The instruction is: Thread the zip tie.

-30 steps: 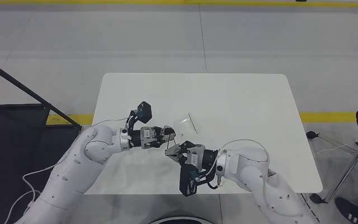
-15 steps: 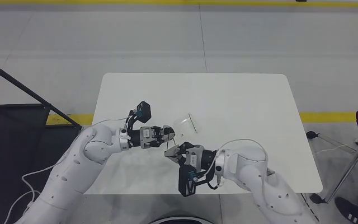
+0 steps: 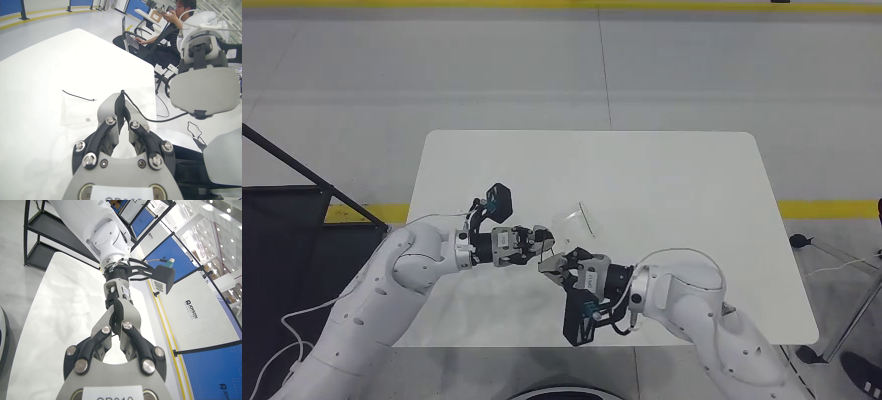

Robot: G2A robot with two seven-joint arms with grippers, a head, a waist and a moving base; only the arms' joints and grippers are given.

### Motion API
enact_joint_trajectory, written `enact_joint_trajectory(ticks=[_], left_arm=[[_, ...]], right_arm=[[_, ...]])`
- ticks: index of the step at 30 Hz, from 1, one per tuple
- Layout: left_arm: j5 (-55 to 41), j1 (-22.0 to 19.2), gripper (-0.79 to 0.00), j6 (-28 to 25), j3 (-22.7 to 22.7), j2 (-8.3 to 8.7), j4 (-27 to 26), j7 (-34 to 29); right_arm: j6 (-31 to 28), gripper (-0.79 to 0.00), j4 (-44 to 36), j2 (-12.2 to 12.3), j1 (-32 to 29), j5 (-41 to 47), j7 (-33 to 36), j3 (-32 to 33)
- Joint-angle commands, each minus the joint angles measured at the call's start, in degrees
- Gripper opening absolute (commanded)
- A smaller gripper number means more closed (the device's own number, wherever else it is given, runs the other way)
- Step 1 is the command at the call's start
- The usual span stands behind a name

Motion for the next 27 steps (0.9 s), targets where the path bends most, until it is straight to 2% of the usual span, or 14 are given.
enact_joint_trajectory(ticks=[1, 15, 27], left_arm=[[0.61, 0.06, -0.785, -0.4, -0.05, 0.03, -0.1, 0.12], [5.69, 1.38, -0.785, -1.76, -1.0, 0.19, -1.44, 3.18], [4.67, 1.28, -0.785, -1.8, 0.03, 0.06, -1.12, 3.32]], right_arm=[[1.02, -0.785, -0.3, 0.09, -0.47, -0.22, -0.27, 0.39], [9.89, -0.785, -2.85, 0.82, -4.91, -4.06, -5.29, 3.21], [16.31, -0.785, -4.25, 1.15, -7.88, -7.64, -7.93, 4.37]])
